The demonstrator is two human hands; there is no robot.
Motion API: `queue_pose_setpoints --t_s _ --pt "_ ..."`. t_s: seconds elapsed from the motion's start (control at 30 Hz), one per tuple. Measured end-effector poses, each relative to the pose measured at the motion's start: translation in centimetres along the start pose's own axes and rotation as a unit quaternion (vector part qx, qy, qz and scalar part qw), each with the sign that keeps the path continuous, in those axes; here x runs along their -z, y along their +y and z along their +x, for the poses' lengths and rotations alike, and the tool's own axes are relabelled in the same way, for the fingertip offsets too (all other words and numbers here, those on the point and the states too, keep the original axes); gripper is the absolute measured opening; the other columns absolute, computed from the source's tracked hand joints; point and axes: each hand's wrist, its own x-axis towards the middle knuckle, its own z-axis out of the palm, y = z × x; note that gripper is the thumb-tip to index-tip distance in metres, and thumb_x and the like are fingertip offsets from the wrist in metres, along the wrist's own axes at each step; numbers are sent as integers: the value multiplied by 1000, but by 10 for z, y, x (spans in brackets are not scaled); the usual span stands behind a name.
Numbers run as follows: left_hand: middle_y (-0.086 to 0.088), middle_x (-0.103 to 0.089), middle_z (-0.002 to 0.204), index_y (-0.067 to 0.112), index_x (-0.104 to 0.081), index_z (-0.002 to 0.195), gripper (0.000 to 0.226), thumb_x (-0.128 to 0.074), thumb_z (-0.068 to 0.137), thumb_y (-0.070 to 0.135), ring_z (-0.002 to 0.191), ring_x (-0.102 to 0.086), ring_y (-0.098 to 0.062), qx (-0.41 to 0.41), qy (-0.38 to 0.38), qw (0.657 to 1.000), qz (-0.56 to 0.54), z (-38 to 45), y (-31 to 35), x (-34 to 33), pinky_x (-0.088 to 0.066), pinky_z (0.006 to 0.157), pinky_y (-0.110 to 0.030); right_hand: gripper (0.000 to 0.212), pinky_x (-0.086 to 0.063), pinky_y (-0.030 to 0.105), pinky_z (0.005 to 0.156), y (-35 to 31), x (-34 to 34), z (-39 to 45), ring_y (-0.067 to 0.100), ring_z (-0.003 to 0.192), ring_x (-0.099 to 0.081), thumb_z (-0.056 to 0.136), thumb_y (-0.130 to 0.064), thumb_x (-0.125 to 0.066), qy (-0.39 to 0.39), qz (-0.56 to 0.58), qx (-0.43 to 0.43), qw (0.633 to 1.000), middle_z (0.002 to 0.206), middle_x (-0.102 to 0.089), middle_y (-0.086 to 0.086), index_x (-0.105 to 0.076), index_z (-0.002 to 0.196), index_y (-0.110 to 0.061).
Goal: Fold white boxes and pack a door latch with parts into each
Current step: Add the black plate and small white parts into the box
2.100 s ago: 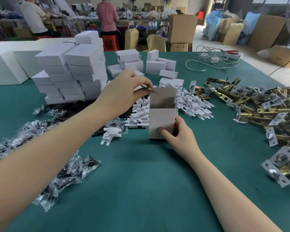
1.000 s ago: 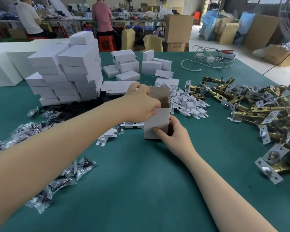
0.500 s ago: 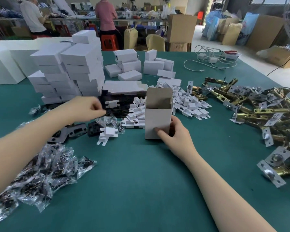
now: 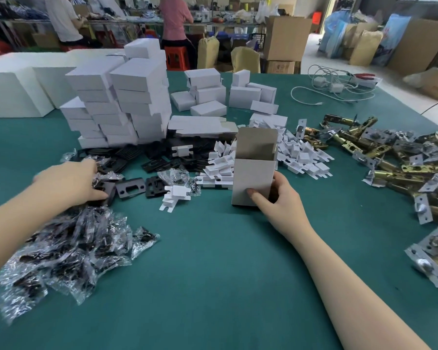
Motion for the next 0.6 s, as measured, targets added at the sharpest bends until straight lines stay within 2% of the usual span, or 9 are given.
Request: queue_pose_setpoints --t_s 0.1,0.2,0.27,0.4,0.5,0.6 --pt "0 -65 123 24 -51 135 63 -69 83 54 107 -61 -22 -42 -1 999 3 4 -5 1 -51 85 -33 44 -45 15 72 0 0 0 -10 86 -60 83 -38 -72 1 -1 -1 1000 100 -65 -23 -44 114 -51" --pt "4 -70 109 20 -56 133 61 -76 80 45 86 -58 -16 -64 -12 996 -69 13 -17 2 -46 78 -27 39 -46 16 73 -1 1 0 -9 86 -60 83 -38 -72 -1 -6 0 1000 99 -65 -24 -44 105 -55" --pt "4 -69 97 19 -59 130 55 -77 81 39 82 -59 -15 -69 -19 992 -103 19 -25 1 -46 78 -25 39 -46 16 72 -1 1 -1 -9 86 -60 83 -38 -72 -1 -8 -1 1000 99 -65 -25 -44 104 -56" --pt "9 -60 84 26 -71 103 25 -76 82 39 78 -61 -14 -81 9 991 -107 27 -31 -4 -46 71 -27 38 -44 13 70 -3 1 -1 -10 85 -60 83 -37 -72 0 -12 -1 1000 97 -65 -27 -45 99 -58" --pt "4 -67 87 27 -70 85 6 -74 84 30 78 -58 -15 -71 41 986 -144 28 -32 -8 -42 72 -28 38 -45 14 71 -2 1 -1 -8 85 -60 83 -37 -72 0 -11 0 1000 97 -65 -26 -45 100 -58" --pt "7 -66 81 28 -67 76 12 -73 86 32 78 -60 -19 -41 79 966 -242 26 -31 -8 -44 73 -32 38 -47 16 72 -2 1 -1 -8 84 -60 83 -38 -72 1 -8 1 1000 96 -65 -24 -45 103 -55"
